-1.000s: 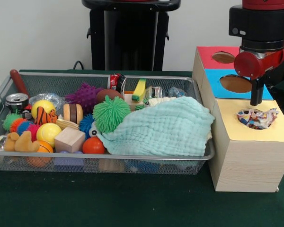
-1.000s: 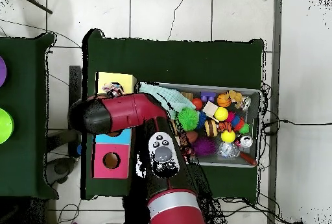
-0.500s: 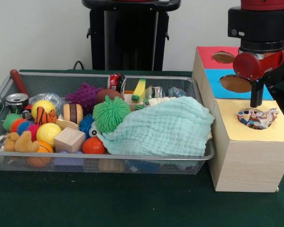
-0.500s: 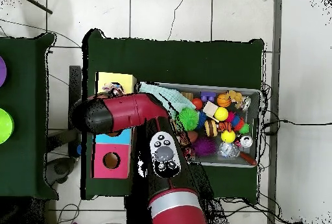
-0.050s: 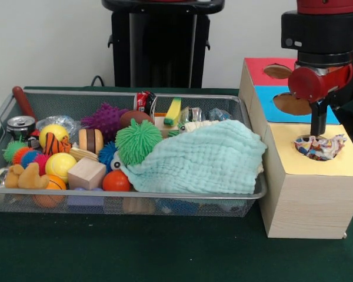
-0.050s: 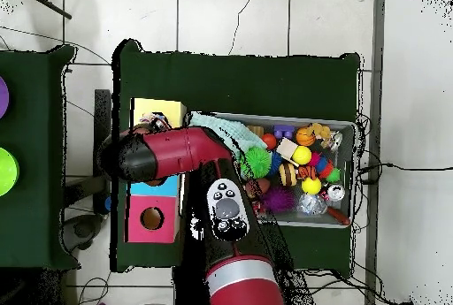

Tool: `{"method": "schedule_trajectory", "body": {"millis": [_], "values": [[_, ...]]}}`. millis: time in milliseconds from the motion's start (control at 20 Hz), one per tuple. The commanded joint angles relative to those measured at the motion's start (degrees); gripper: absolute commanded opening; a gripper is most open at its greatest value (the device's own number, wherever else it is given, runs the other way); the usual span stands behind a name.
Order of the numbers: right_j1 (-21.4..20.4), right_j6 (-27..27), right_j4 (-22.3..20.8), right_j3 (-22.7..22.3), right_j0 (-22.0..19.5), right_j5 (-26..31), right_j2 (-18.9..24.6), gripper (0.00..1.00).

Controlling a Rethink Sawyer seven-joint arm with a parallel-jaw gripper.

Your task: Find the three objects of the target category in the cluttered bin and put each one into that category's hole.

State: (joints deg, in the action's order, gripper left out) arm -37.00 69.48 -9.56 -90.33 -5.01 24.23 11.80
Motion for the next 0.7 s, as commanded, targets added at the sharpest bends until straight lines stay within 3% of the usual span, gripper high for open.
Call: {"method": "schedule_trajectory", "body": {"millis": [50,450,700], "values": [[3.3,6.8,-2.6,-1.3,-1.7,-1.1,-0.2,0.00],[3.9,6.3,-2.7,-1.9,-2.6,-2.8,1.0,0.00],[2.2,7.2,-3.0,-4.3,-4.2,-8.7,3.3,0.00]]}}
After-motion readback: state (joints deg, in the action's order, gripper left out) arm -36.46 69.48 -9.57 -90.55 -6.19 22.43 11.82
